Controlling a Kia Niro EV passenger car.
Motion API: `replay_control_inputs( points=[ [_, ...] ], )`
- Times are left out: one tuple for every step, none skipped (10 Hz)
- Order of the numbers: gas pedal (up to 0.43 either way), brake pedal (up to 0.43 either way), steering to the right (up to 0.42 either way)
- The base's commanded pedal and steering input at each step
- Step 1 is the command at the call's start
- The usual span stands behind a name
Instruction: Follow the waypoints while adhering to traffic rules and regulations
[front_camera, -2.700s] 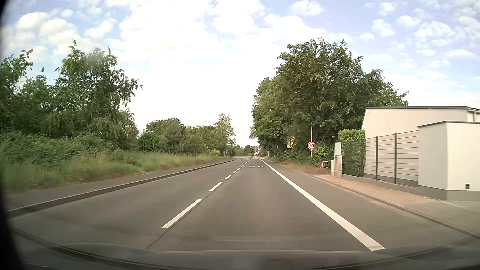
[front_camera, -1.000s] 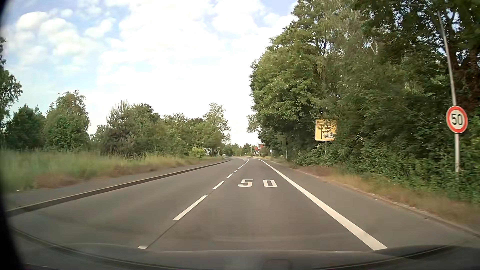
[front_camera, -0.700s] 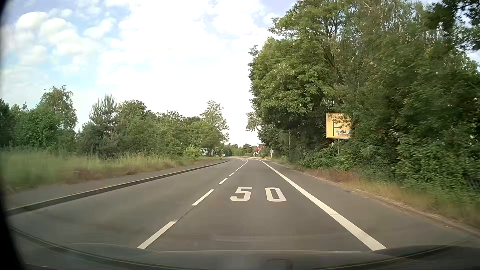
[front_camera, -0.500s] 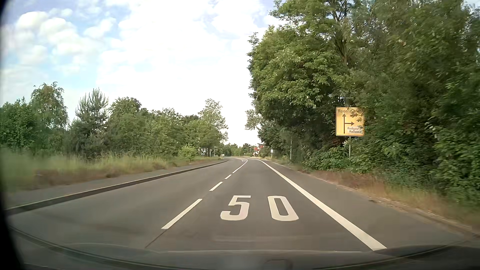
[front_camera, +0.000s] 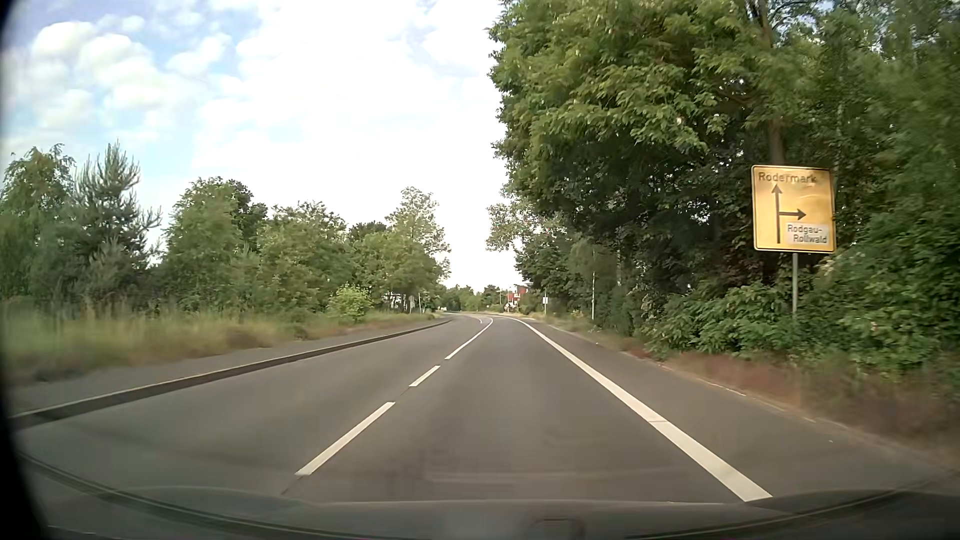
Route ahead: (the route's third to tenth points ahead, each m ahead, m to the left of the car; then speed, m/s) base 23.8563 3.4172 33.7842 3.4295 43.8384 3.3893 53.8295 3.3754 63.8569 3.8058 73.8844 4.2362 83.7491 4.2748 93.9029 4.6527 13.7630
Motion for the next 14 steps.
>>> replay_control_inputs(
  points=[
    [0.047, 0.030, 0.003],
    [0.047, 0.030, 0.003],
    [0.039, 0.030, 0.003],
    [0.039, 0.030, 0.003],
    [0.039, 0.030, 0.003],
    [0.039, 0.030, 0.003],
    [0.039, 0.030, 0.003],
    [0.039, 0.030, 0.003],
    [0.039, 0.030, 0.003],
    [0.039, 0.030, 0.003],
    [0.039, 0.030, 0.003],
    [0.039, 0.030, 0.003],
    [0.039, 0.030, 0.003],
    [0.039, 0.024, 0.002]
  ],
)
